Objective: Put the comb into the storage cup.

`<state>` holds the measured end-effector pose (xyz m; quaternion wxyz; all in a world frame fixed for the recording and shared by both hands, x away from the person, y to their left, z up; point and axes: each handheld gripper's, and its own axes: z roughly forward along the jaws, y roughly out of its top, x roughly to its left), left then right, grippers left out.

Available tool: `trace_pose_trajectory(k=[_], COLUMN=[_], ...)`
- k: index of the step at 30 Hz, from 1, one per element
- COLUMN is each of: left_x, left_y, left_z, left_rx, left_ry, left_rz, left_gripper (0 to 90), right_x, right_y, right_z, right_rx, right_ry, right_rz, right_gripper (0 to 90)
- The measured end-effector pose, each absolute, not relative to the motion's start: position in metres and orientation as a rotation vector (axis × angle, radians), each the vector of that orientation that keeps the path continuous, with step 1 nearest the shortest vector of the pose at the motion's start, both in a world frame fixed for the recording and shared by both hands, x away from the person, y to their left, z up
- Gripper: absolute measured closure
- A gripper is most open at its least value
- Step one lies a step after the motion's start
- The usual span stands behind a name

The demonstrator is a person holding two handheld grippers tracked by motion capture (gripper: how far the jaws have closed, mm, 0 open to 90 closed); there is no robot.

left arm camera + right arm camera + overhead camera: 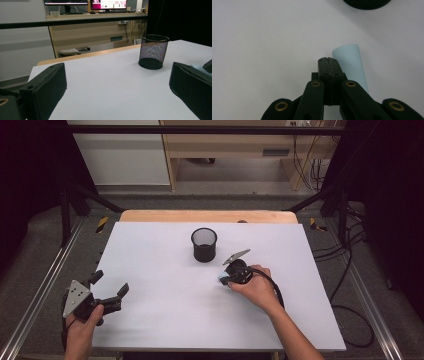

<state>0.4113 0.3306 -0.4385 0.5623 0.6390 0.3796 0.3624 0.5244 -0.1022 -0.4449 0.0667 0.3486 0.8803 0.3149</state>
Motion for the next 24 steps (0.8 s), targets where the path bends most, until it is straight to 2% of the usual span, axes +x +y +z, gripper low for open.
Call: trace_pose_trajectory(k=[24], left_x=[0.412], left_y=[0.329], left_z=[-0.439], left_rx=[1.519], left_ry=[0.885], left_rz=[0.855], left_gripper=[1.2], right_x=[0.539], right_y=[-0.110], right_z=[-0.454], right_rx=[1.208], right_ry=[2.604], right_rz=[0.903], right_gripper=[90.0])
